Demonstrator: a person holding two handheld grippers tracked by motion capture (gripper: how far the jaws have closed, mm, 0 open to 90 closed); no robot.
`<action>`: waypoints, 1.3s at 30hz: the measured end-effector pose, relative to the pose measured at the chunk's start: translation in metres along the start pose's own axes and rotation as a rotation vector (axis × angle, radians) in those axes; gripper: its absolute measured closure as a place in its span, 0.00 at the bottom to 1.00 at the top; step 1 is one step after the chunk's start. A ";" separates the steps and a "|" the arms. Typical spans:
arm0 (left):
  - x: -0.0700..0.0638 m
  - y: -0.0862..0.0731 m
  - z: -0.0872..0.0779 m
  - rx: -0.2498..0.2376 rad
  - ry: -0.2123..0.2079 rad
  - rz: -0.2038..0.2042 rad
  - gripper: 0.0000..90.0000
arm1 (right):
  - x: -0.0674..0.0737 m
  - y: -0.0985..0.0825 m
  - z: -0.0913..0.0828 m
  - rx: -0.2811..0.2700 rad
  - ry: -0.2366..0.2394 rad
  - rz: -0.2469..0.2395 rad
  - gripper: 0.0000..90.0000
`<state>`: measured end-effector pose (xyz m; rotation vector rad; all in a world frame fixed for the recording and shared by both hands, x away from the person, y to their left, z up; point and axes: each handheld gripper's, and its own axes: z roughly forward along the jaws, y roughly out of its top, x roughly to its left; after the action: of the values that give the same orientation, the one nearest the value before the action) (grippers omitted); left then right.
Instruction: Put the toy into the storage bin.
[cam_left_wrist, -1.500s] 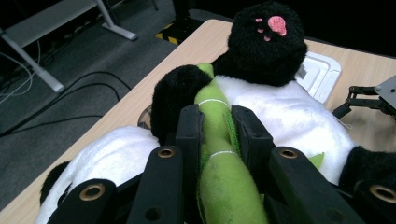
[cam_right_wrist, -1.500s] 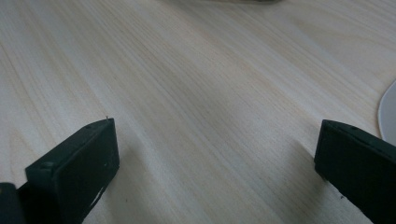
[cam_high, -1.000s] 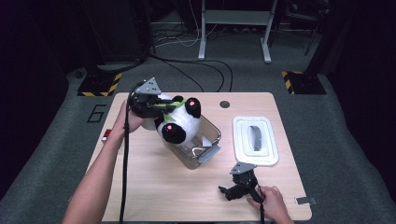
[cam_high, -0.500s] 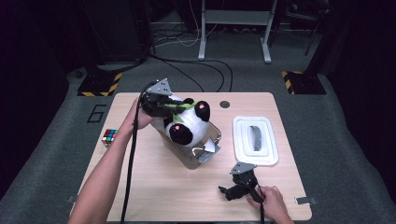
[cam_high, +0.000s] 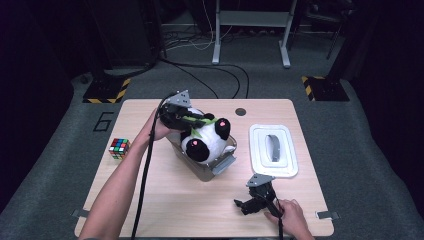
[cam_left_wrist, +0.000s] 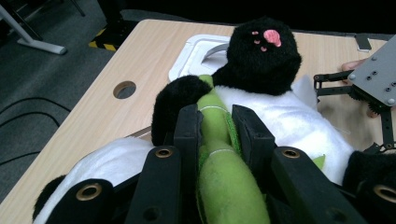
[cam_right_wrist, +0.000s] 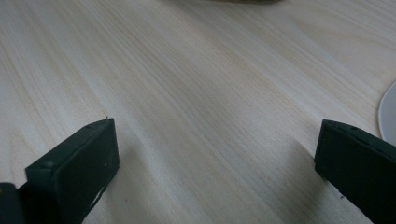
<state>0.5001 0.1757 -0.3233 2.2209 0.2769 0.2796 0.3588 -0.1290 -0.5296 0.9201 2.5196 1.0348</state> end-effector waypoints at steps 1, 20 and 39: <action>0.000 0.000 0.002 0.000 0.000 0.001 0.81 | 0.000 0.000 0.000 0.000 0.000 0.000 0.00; -0.004 -0.009 0.013 -0.013 0.044 -0.043 0.67 | 0.000 0.000 0.000 0.000 -0.002 0.000 0.00; -0.006 -0.039 0.000 0.075 0.264 -0.247 0.19 | 0.000 0.000 0.000 0.001 0.002 0.002 0.00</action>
<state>0.4907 0.1984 -0.3547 2.1941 0.7097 0.4326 0.3586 -0.1288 -0.5295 0.9234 2.5215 1.0349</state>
